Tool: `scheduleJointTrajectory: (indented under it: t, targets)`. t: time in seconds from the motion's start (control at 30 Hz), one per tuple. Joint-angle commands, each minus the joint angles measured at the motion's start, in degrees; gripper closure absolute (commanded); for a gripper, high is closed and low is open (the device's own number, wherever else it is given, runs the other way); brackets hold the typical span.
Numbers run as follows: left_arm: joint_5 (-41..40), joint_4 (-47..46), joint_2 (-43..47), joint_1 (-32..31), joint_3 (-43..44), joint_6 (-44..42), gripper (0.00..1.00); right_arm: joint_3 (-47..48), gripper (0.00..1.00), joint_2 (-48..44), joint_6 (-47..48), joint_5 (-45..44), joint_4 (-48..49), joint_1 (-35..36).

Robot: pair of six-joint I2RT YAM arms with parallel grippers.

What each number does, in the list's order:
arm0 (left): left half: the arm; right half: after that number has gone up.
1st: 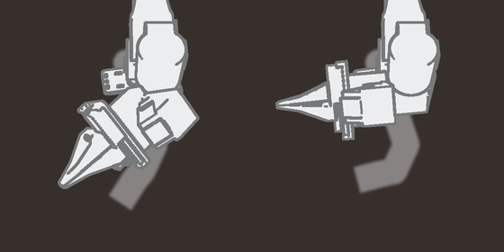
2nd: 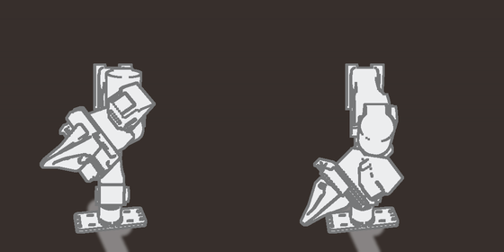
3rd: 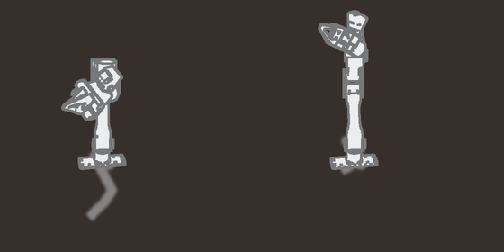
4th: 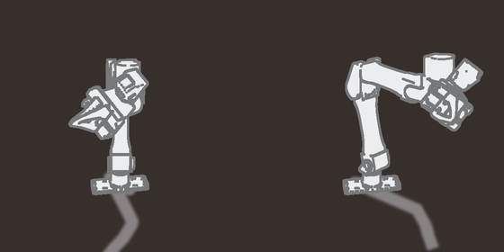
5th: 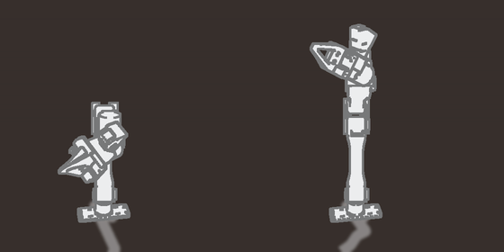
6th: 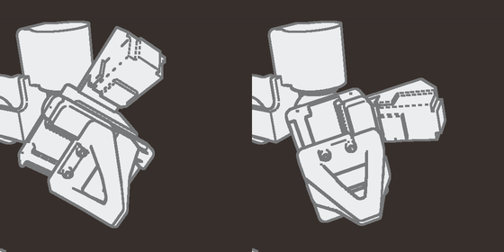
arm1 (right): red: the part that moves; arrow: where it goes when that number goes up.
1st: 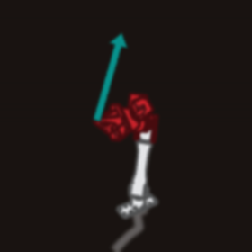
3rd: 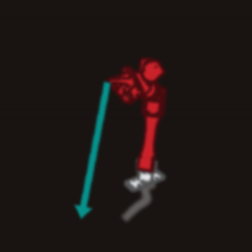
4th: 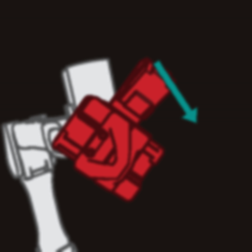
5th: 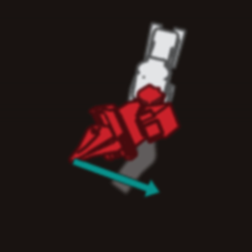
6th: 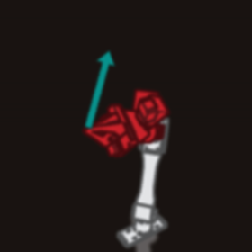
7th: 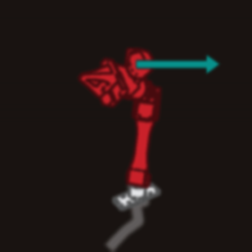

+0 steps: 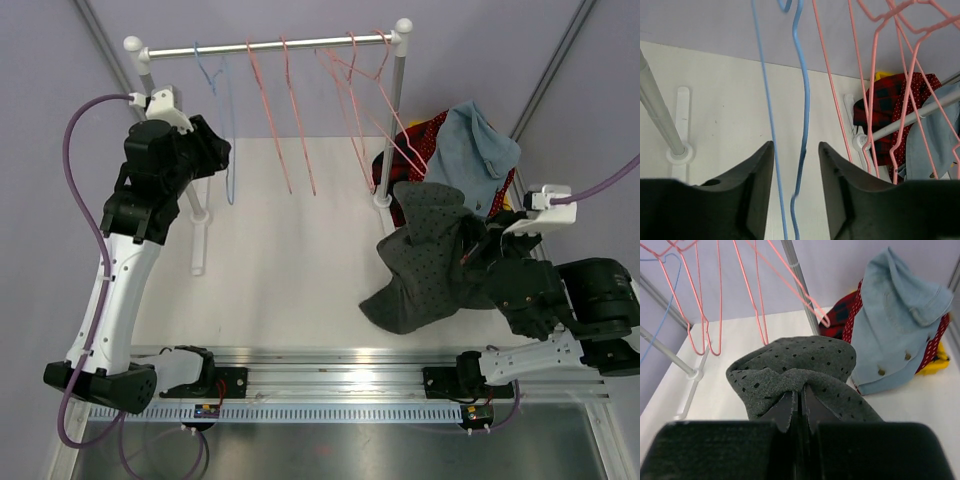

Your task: Remove the skirt from the hanger

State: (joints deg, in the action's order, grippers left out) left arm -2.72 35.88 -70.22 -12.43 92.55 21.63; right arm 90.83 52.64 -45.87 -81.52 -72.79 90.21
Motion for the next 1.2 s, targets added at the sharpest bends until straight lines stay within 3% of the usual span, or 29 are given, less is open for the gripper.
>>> scheduleJointTrajectory:
  t: [0.0,0.13,0.17,0.23,0.27,0.3,0.33,0.37,0.43,0.47,0.53,0.63,0.73,0.9,1.17]
  targets:
    - [1.23,-6.08,2.62,0.03,-3.95,0.70,0.53,9.09,1.00,7.37,11.60,-16.04,-19.75,0.92]
    - [1.75,-6.26,3.15,0.03,-5.63,1.14,0.52,13.76,1.00,13.44,26.24,-8.59,-20.02,1.72]
    - [2.02,-6.35,3.24,0.03,-5.80,1.22,0.52,11.85,1.00,14.84,29.57,-4.66,-16.19,1.63]
    - [2.19,-6.17,3.42,0.03,-6.16,1.14,0.51,7.81,1.00,14.86,45.80,0.89,-5.49,-0.03]
    - [2.28,-5.82,3.77,0.03,-6.24,1.05,0.50,2.13,1.00,13.47,53.18,6.31,9.36,-3.95]
    - [2.37,-5.65,3.86,0.03,-6.42,0.87,0.46,-0.10,1.00,12.58,60.47,9.15,14.47,-6.34]
    - [2.37,-5.38,4.12,0.03,-6.42,0.70,0.43,-1.43,1.00,12.14,61.24,11.97,17.22,-9.24]
    - [2.37,-4.68,4.38,0.03,-6.25,0.44,0.38,-2.75,1.00,11.78,62.03,16.69,21.60,-18.23]
    - [2.37,-3.80,4.82,0.03,-5.72,-0.44,0.26,-3.63,1.00,11.26,63.70,19.80,24.61,-25.84]
    - [2.37,-3.02,5.35,0.03,-5.54,-0.88,0.22,-5.99,1.00,9.34,65.71,21.82,33.68,-29.88]
    - [2.37,-2.22,5.79,0.03,-4.93,-2.02,0.12,-6.27,1.00,6.96,66.87,23.67,41.10,-39.56]
    - [2.37,-1.16,6.41,0.03,-4.14,-3.08,0.05,-6.89,1.00,6.33,68.80,25.43,47.45,-51.60]
    - [3.86,-0.72,6.76,0.03,-3.96,-3.43,0.01,-3.92,1.00,10.96,66.70,31.67,45.13,-63.53]
    - [4.04,-1.07,7.46,0.03,-5.36,-3.43,0.01,5.31,1.00,16.17,63.81,35.89,45.98,-70.69]
    - [5.18,-2.92,8.43,0.03,-8.00,-3.17,0.01,27.89,1.00,29.61,63.17,38.28,50.11,-72.11]
